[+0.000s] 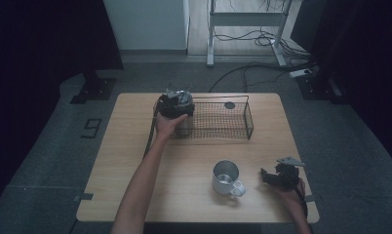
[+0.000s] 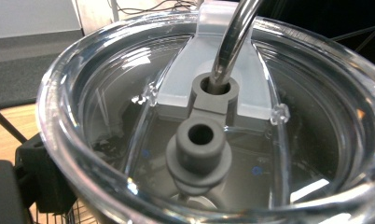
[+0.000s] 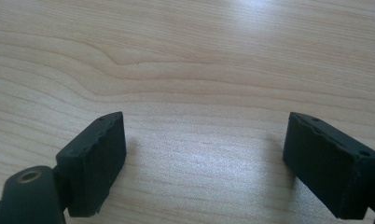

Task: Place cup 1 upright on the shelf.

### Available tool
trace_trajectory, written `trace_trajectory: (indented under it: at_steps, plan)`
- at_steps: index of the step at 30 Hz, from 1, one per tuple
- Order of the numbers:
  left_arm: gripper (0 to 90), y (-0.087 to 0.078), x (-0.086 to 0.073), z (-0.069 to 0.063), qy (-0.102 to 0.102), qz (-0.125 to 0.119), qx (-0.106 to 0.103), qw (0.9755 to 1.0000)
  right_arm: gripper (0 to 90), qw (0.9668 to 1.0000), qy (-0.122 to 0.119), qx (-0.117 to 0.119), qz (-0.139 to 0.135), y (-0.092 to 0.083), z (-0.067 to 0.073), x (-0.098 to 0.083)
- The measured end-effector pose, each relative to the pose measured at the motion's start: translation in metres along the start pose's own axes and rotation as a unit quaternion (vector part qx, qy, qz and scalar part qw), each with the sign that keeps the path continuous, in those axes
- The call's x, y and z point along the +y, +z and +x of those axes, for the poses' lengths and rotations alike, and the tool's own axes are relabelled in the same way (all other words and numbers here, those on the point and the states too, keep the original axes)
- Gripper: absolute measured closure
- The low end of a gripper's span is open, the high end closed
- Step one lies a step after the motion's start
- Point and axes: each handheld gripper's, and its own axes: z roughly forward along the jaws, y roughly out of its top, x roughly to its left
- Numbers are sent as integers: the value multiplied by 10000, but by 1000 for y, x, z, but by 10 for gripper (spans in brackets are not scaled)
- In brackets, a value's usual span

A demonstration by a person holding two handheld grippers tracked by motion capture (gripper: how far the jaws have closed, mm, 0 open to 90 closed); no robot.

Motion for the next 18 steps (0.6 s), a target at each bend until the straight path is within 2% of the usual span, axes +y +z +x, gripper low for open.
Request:
trace_trajectory:
  at_steps: [7,18]
  plan:
    - [39,2,-6,0,-30,20,98,9999,128,10000,1,0,1,0,0,0]
    - [33,-3,-11,-6,152,69,76,9998,129,10000,1,0,2,0,0,0]
